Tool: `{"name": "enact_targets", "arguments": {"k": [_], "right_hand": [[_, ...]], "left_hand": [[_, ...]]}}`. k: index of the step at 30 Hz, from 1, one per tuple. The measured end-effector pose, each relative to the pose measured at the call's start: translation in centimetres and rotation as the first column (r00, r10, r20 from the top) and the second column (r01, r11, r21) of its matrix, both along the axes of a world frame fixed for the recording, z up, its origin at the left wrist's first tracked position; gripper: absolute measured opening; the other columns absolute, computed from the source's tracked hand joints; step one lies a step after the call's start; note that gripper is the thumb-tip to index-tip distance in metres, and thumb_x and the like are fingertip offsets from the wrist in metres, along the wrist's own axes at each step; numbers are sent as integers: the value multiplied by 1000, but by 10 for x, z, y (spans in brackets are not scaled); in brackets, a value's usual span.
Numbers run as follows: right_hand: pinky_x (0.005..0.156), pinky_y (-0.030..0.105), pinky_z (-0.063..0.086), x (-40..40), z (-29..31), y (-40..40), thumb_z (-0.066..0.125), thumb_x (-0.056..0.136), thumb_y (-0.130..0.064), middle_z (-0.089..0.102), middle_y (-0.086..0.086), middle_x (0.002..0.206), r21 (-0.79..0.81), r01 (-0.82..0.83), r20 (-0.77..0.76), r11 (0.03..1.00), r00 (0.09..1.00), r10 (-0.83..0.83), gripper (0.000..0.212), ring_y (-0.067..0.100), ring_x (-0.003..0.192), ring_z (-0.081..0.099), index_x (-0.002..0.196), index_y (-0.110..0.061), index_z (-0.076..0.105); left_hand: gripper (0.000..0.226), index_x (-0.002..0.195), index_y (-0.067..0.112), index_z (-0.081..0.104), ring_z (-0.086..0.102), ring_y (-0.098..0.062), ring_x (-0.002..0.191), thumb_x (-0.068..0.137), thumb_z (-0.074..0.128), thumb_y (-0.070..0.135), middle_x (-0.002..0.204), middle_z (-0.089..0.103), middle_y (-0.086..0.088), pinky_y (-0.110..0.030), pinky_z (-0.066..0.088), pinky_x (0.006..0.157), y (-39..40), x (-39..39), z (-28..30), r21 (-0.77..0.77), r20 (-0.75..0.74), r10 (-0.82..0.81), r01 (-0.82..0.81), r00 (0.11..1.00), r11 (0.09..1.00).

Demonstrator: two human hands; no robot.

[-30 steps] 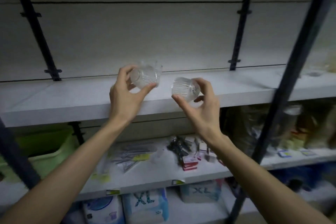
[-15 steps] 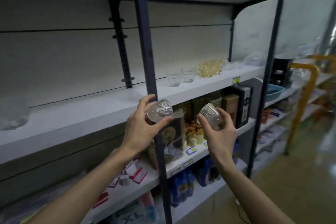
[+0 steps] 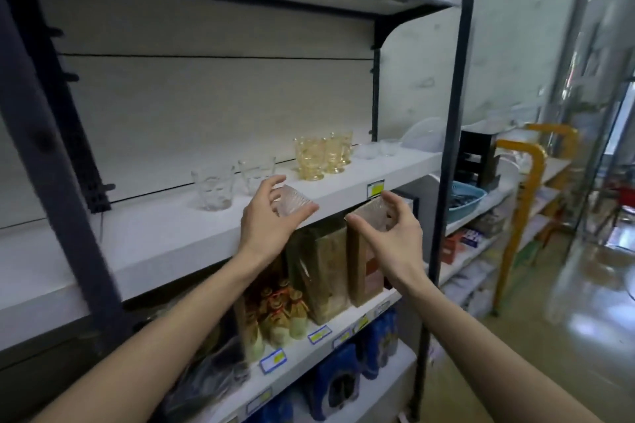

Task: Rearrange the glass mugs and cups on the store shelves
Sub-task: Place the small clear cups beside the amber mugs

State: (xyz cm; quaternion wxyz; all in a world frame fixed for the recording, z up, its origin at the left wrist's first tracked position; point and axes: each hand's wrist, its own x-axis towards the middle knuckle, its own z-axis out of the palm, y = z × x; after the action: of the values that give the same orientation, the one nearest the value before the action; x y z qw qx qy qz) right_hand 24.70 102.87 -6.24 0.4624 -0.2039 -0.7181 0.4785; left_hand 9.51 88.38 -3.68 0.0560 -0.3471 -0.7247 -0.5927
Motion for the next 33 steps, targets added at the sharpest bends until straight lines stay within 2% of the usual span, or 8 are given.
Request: {"name": "enact_targets", "arguments": {"k": [6, 9, 12, 16, 20, 23, 28, 33], "right_hand": [[110, 39, 47, -33, 11, 112, 85, 73, -54, 61, -2, 140, -7, 80, 54, 997, 995, -79, 85, 13, 128, 56, 145, -23, 52], [111, 45, 46, -54, 15, 168, 84, 73, -56, 60, 2, 142, -27, 115, 74, 993, 991, -113, 86, 19, 130, 55, 145, -21, 51], [111, 47, 45, -80, 20, 227, 84, 75, -54, 60, 4, 140, -18, 130, 90, 991, 988, -128, 86, 23, 130, 56, 146, -19, 49], [108, 44, 47, -118, 27, 301, 84, 78, -45, 61, 1, 135, 35, 62, 111, 997, 992, -65, 82, 21, 123, 58, 146, -19, 47], [107, 41, 45, -153, 34, 358, 81, 79, -47, 60, 3, 136, 127, -33, 222, 991, 975, 4, 84, 22, 124, 57, 148, -15, 44], [107, 41, 45, -171, 33, 387, 80, 80, -46, 60, 6, 137, 166, -84, 292, 983, 956, 33, 85, 25, 127, 56, 148, -11, 44], [103, 38, 42, -183, 26, 407, 75, 85, -45, 55, 9, 144, 255, -153, 343, 955, 938, 58, 82, 28, 130, 54, 150, -9, 40], [113, 36, 35, -179, 18, 411, 76, 84, -40, 42, 10, 153, 334, -198, 308, 922, 947, 92, 88, 26, 140, 41, 154, -9, 33]], "left_hand": [[82, 144, 30, 49, 57, -18, 129, 75, 85, 56, 143, 60, 4, -43, 51, 107, 111, -30, 15, -94, -64, 42, -48, 997, 994], [89, 154, 35, 38, 50, -17, 137, 79, 79, 60, 151, 53, 4, -40, 43, 112, 166, -36, 20, -118, -93, 13, -24, 996, 993], [87, 153, 35, 40, 51, -18, 135, 80, 76, 63, 150, 54, 4, -43, 45, 111, 224, -40, 21, -141, -131, 45, -64, 990, 988], [82, 148, 30, 46, 58, -17, 120, 78, 82, 55, 133, 62, 7, -39, 51, 103, 295, -51, 20, -172, -106, 100, -118, 989, 978], [74, 148, 25, 46, 52, -18, 127, 84, 81, 41, 141, 56, 2, -35, 45, 106, 352, -69, 15, -249, -88, 186, -202, 979, 947], [74, 149, 20, 45, 52, -22, 131, 87, 78, 42, 148, 54, -3, -36, 43, 108, 380, -84, 12, -332, -81, 250, -262, 965, 906], [70, 153, 16, 39, 47, -27, 140, 95, 63, 48, 153, 51, -5, -38, 42, 105, 401, -85, 13, -466, -237, 309, -387, 921, 796], [78, 161, 16, 28, 21, -20, 155, 97, 59, 49, 169, 26, -1, -36, 23, 122, 396, -72, 7, -414, -422, 351, -522, 836, 746]]}}
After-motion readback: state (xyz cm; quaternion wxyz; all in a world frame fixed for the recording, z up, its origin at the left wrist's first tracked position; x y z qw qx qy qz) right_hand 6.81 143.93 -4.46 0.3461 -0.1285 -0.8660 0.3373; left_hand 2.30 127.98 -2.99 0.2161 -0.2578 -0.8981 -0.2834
